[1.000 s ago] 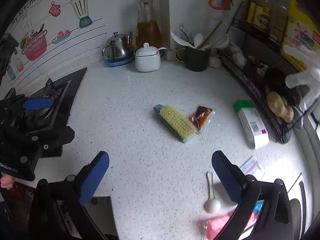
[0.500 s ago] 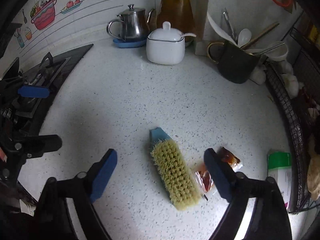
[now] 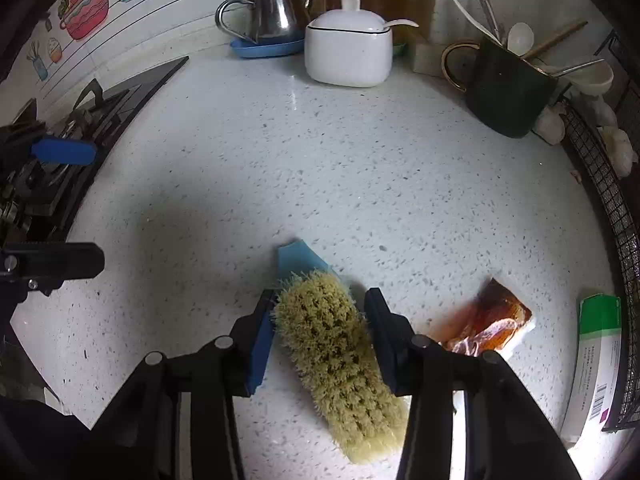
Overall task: Collect trash
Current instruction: 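Grasp the yellow-bristled blue brush with the right tool, then grasp the brown sauce packet with the left tool while the right tool holds the brush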
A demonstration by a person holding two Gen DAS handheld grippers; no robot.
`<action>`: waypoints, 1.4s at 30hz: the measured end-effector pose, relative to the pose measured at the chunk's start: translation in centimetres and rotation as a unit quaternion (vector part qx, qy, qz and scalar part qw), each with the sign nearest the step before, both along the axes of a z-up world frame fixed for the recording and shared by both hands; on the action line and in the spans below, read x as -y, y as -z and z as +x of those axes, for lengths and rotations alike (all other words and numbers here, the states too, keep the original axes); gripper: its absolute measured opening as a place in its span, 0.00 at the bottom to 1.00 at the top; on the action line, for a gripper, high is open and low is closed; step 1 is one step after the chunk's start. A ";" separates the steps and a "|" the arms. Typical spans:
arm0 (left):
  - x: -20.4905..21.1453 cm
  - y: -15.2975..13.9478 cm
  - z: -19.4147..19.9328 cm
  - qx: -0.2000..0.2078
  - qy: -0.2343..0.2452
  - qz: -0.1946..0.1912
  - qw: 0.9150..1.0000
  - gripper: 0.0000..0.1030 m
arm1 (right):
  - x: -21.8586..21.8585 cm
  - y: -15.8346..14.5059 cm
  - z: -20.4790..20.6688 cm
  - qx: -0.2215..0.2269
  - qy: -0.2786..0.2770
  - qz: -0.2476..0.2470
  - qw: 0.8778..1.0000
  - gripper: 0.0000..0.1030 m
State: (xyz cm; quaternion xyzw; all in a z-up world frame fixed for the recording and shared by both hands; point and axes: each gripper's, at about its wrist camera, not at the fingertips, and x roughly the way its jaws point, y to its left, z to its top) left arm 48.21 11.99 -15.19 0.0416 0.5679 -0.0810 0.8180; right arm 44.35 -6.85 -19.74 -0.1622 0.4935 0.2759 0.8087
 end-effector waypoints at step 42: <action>21.0 5.1 9.7 -0.018 0.154 0.011 0.988 0.75 | 19.5 -6.2 -3.7 0.021 0.314 0.102 0.944 0.36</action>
